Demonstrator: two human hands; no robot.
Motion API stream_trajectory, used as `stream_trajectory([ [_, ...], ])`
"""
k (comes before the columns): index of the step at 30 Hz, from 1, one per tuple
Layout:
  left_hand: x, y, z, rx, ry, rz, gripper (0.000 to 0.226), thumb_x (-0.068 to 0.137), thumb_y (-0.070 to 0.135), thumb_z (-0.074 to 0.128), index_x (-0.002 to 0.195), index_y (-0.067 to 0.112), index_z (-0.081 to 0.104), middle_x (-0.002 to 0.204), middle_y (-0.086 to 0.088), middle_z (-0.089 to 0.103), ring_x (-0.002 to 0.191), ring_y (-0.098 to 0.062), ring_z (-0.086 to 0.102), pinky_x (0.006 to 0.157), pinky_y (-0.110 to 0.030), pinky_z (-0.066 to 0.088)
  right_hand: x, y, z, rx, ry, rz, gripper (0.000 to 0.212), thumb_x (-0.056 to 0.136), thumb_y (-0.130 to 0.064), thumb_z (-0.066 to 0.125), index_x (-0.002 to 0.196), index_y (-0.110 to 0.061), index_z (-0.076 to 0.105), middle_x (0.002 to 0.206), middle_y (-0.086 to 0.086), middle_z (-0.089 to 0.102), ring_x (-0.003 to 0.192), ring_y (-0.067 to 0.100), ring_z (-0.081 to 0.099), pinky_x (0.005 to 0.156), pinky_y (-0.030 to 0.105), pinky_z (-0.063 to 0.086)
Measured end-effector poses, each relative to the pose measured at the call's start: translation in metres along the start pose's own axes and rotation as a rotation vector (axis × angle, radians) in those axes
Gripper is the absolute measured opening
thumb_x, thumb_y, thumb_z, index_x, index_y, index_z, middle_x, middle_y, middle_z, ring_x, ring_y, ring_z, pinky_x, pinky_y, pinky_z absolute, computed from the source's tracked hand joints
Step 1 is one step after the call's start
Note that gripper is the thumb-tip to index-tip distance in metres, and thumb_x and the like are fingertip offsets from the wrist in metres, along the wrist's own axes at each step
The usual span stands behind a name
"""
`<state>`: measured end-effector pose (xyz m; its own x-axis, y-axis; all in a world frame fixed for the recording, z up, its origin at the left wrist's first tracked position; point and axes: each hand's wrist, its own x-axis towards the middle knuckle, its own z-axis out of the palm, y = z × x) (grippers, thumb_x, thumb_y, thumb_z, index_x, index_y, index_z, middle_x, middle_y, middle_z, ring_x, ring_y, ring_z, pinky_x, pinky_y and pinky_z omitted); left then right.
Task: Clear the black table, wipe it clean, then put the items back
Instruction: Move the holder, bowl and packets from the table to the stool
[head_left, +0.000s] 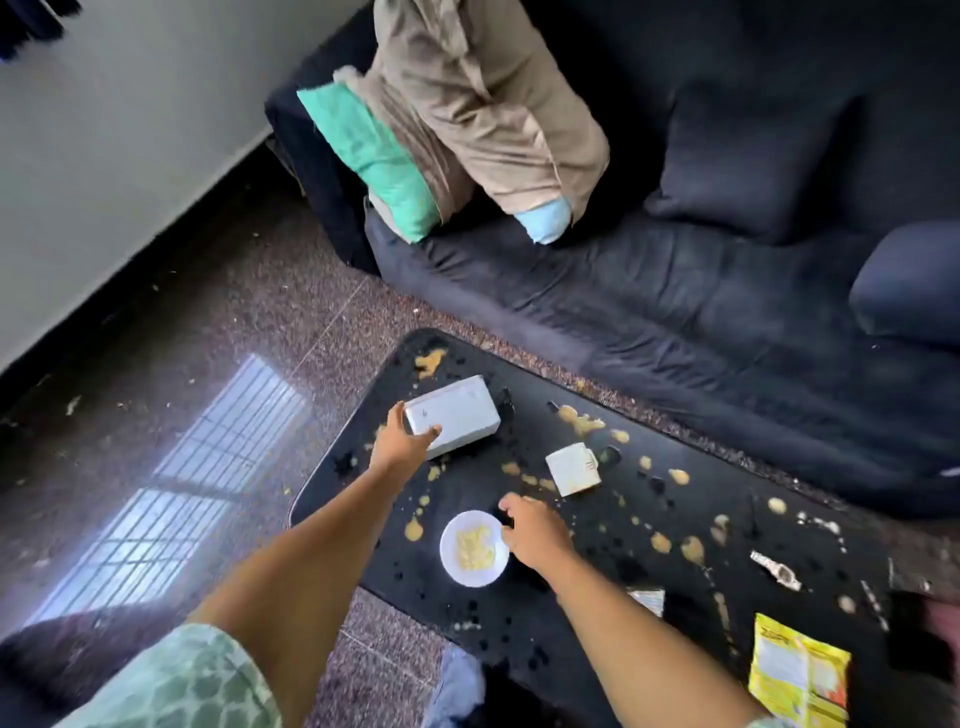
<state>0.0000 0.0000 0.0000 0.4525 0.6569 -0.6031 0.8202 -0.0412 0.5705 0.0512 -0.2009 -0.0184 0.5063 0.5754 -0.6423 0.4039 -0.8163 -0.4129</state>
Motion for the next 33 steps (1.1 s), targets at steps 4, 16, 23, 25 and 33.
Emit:
stream_trajectory([
  [4, 0.027, -0.016, 0.015, -0.095, 0.014, -0.067, 0.077, 0.088, 0.038, 0.064, 0.149, 0.031, 0.018, 0.147, -0.008, 0.042, 0.121, -0.035, 0.052, 0.093, -0.04, 0.046, 0.021, 0.002, 0.033, -0.023, -0.045, 0.149, 0.034, 0.091, -0.01, 0.046, 0.125, -0.017, 0.047, 0.129, 0.008, 0.052, 0.116, 0.029, 0.052, 0.087, 0.035, 0.044],
  [16, 0.079, -0.032, 0.008, -0.246, -0.083, -0.158, 0.086, 0.071, 0.033, 0.083, 0.142, 0.013, 0.038, 0.118, -0.015, 0.059, 0.069, -0.018, 0.055, 0.057, -0.034, 0.052, 0.047, 0.005, 0.058, -0.105, -0.03, 0.246, 0.029, 0.092, -0.002, 0.039, 0.116, -0.011, 0.052, 0.122, 0.012, 0.058, 0.109, 0.031, 0.057, 0.078, 0.036, 0.048],
  [23, 0.026, -0.032, 0.01, -0.009, 0.12, 0.081, 0.032, 0.07, 0.04, 0.081, 0.076, 0.018, 0.059, 0.087, -0.005, 0.066, 0.064, -0.017, 0.057, 0.052, -0.029, 0.042, 0.023, 0.007, 0.041, 0.007, 0.055, 0.249, 0.025, 0.095, -0.008, 0.041, 0.115, -0.012, 0.056, 0.12, 0.01, 0.06, 0.106, 0.029, 0.058, 0.08, 0.035, 0.05],
  [25, 0.01, -0.026, 0.011, -0.012, 0.161, 0.14, 0.027, 0.071, 0.035, 0.081, 0.071, 0.024, 0.057, 0.087, -0.002, 0.069, 0.07, -0.017, 0.063, 0.054, -0.031, 0.047, 0.011, 0.011, 0.035, 0.075, 0.088, 0.249, 0.024, 0.095, -0.01, 0.042, 0.112, -0.011, 0.058, 0.118, 0.01, 0.062, 0.104, 0.029, 0.059, 0.078, 0.034, 0.05],
  [33, -0.086, 0.034, 0.033, 0.132, 0.251, 0.408, 0.02, 0.075, 0.031, 0.078, 0.075, 0.034, 0.058, 0.078, 0.007, 0.072, 0.07, -0.017, 0.064, 0.057, -0.034, 0.05, -0.071, 0.059, -0.01, 0.28, 0.251, 0.219, 0.015, 0.094, -0.02, 0.05, 0.099, -0.014, 0.063, 0.107, 0.008, 0.067, 0.097, 0.026, 0.06, 0.07, 0.029, 0.042],
])
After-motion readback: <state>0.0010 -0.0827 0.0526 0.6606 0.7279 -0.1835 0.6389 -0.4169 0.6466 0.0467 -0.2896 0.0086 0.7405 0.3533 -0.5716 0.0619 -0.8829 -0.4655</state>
